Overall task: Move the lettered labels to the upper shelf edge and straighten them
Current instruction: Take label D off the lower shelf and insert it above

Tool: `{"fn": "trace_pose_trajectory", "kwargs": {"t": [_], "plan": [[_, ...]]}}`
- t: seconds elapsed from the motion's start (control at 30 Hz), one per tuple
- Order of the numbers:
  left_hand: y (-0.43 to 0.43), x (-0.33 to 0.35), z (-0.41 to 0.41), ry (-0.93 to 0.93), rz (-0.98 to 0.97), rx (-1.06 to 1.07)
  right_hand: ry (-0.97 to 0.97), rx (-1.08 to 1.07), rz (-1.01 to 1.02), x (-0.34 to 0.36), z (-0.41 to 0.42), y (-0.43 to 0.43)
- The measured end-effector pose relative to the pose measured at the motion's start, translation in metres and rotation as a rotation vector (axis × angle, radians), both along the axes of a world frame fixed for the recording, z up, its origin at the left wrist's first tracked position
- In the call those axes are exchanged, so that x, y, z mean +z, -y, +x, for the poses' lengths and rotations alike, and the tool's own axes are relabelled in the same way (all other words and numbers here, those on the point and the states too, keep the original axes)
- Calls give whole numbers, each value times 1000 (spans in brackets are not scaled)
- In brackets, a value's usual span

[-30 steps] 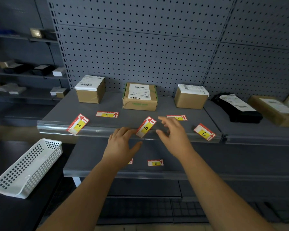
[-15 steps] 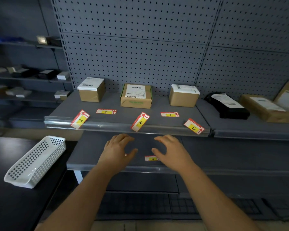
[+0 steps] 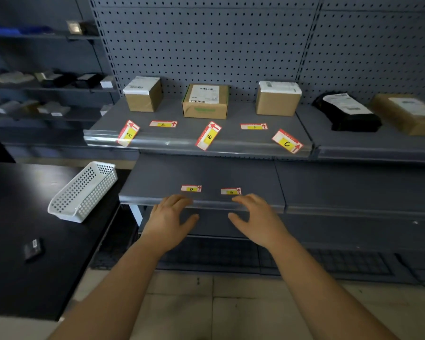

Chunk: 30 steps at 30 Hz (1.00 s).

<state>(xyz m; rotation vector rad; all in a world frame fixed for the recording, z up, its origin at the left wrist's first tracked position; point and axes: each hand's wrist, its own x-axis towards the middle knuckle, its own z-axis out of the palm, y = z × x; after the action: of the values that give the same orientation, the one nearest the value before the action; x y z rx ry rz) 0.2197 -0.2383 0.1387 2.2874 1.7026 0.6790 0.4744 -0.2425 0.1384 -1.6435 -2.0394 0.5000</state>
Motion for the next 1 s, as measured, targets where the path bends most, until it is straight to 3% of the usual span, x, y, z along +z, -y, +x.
{"fn": "trace_pose_trajectory", "kwargs": {"t": [0.3,1.0], "plan": [[-24,-20,-4,23,-42,-38,-3,-20,-53,-20,-13,-12],[-177,-98,-61,62,-208,-71,81,-44,-222,-91,-93,-159]]}}
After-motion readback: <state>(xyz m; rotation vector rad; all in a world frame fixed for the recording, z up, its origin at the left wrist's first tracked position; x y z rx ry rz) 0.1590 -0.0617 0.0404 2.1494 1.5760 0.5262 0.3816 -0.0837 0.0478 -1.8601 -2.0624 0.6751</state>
